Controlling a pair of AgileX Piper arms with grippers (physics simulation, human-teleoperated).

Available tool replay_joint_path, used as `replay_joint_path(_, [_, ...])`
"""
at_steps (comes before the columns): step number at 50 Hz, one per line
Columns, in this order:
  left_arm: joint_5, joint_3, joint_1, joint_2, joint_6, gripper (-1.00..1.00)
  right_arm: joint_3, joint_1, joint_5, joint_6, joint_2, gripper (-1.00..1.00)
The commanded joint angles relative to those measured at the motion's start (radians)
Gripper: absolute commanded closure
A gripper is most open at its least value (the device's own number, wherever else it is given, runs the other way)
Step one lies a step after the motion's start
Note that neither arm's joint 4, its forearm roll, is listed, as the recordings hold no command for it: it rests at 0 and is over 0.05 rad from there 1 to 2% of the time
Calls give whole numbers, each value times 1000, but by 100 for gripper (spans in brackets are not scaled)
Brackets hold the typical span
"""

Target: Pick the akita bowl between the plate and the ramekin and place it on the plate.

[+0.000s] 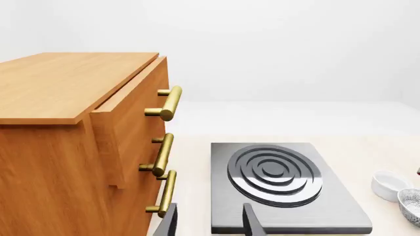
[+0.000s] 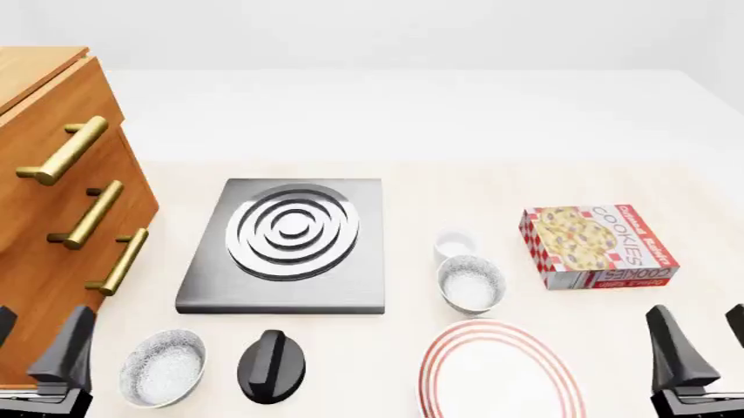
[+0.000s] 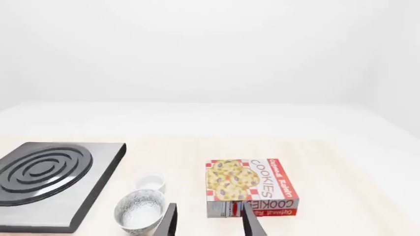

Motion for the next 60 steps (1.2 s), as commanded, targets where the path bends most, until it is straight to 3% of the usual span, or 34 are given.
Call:
replay_joint_path(1, [0, 0, 0, 0, 0, -100, -3, 31, -19, -37, -1, -100])
replay_joint_path(6, [0, 0, 0, 0, 0, -100, -5, 30, -9, -24, 0, -100])
replay_joint_path(13, [0, 0, 0, 0, 0, -100, -61, 72, -16, -104, -1, -100])
replay_joint_path(15, [0, 0, 0, 0, 0, -100, -94, 75, 21, -60, -1, -100])
replay_joint_path(17, [0, 0, 0, 0, 0, -100, -115, 79, 26, -89, -1, -100])
replay_joint_path(20, [0, 0, 0, 0, 0, -100, -138, 85, 51, -80, -1, -100])
replay_joint_path(28, [0, 0, 0, 0, 0, -100, -318, 98, 186, -80, -1, -100])
replay_joint_path(33, [0, 0, 0, 0, 0, -100, -439, 148, 295, -119, 15, -100])
replay_joint_path(39, [0, 0, 0, 0, 0, -100, -591, 199, 358, -145, 97, -100])
replay_joint_path(40, [0, 0, 0, 0, 0, -100, -620, 208, 374, -121, 111, -100])
replay_joint_path(42, [0, 0, 0, 0, 0, -100, -665, 203, 396, -143, 136, -100])
replay_joint_path(49, [0, 0, 0, 0, 0, -100, -810, 225, 459, -135, 269, -100])
replay_joint_path(54, [0, 0, 0, 0, 0, -100, -917, 230, 523, -118, 410, -100])
replay_joint_path(60, [0, 0, 0, 0, 0, -100, -1043, 240, 616, -58, 592, -100])
